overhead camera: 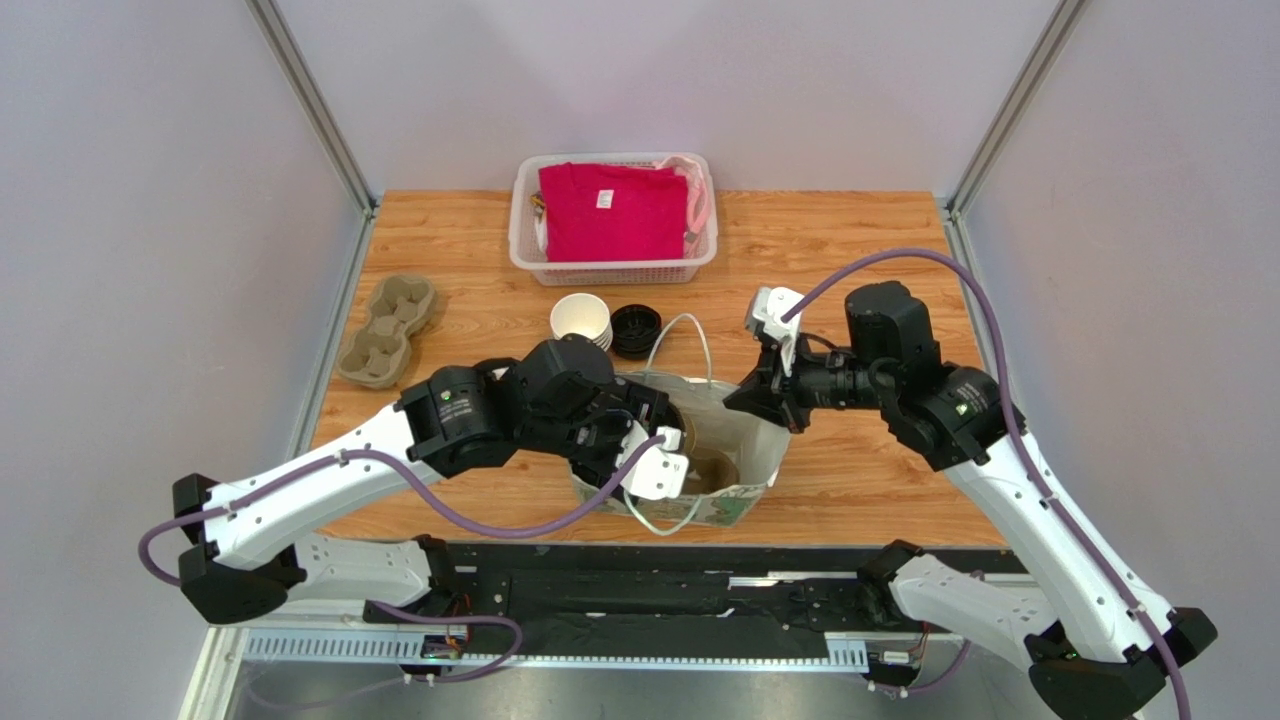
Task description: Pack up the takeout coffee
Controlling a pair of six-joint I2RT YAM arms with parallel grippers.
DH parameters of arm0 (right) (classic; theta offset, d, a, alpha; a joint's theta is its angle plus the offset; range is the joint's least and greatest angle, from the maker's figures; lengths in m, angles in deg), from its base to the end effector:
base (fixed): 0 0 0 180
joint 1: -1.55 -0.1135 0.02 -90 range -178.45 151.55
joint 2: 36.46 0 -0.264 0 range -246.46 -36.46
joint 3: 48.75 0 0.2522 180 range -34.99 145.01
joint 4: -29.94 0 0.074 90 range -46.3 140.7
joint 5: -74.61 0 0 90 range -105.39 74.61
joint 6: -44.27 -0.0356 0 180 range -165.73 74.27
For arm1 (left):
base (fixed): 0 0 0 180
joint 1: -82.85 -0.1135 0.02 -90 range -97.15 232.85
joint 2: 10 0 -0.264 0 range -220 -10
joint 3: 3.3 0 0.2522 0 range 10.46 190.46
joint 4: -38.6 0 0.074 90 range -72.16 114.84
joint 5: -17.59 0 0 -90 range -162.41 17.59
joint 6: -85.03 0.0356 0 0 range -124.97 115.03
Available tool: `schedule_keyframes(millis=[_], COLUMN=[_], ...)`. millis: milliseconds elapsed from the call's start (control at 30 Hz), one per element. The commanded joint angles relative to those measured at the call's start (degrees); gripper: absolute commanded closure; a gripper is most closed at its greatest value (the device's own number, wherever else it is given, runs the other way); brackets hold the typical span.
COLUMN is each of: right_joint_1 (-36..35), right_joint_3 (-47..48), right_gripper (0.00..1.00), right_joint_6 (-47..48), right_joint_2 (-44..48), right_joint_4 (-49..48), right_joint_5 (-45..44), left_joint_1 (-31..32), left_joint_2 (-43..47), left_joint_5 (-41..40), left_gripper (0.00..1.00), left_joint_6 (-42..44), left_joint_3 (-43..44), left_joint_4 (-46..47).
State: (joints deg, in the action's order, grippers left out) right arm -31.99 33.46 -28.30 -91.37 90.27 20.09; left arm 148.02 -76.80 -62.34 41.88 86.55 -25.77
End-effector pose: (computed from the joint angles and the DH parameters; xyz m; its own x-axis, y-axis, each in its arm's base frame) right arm 0.1375 0.1160 0.3891 -0.1772 -0.4101 -0.8947 -0.9523 0.3008 0.0507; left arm 0.0909 -0.2113 0.3829 0.5025 0.6245 -0.5979 0.8511 -0.2359 0.4690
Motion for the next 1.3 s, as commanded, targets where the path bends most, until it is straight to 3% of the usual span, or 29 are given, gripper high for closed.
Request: schedule_keyframes(millis=[0,167,433,800,1267], right_joint_1=[2.7,4.7,6.0,5.9,4.3], right_joint_3=[-1.6,-3.3,-7.2,-8.5,-6.0], right_gripper=[1.0,1.0,1.0,1.0,1.0], right_joint_6=[-0.7,-1.7,-2.1,6.1,13.2], right_joint_2=[1.8,2.6,5.3,11.2,12.0], right_joint_4=[-4.6,-7.5,-12.9,-16.0,-12.1], right_joint_5=[7.3,11.6,12.3,9.2,7.1], left_joint_1=[0.0,0.0,0.0,-1.5,-2.6], left_joint_2=[4.6,8.1,9.3,6.4,0.8], left_joint_5=[1.8,2.0,2.4,3.0,7.2], left_gripper=[1.0,1.0,1.0,1.0,1.0], left_joint_6=[5.2,7.6,1.7,-8.3,-16.2], left_joint_3=[-2.3,-4.6,-2.9,0.1,4.4], left_joint_4=[4.8,10.9,14.9,12.4,5.7])
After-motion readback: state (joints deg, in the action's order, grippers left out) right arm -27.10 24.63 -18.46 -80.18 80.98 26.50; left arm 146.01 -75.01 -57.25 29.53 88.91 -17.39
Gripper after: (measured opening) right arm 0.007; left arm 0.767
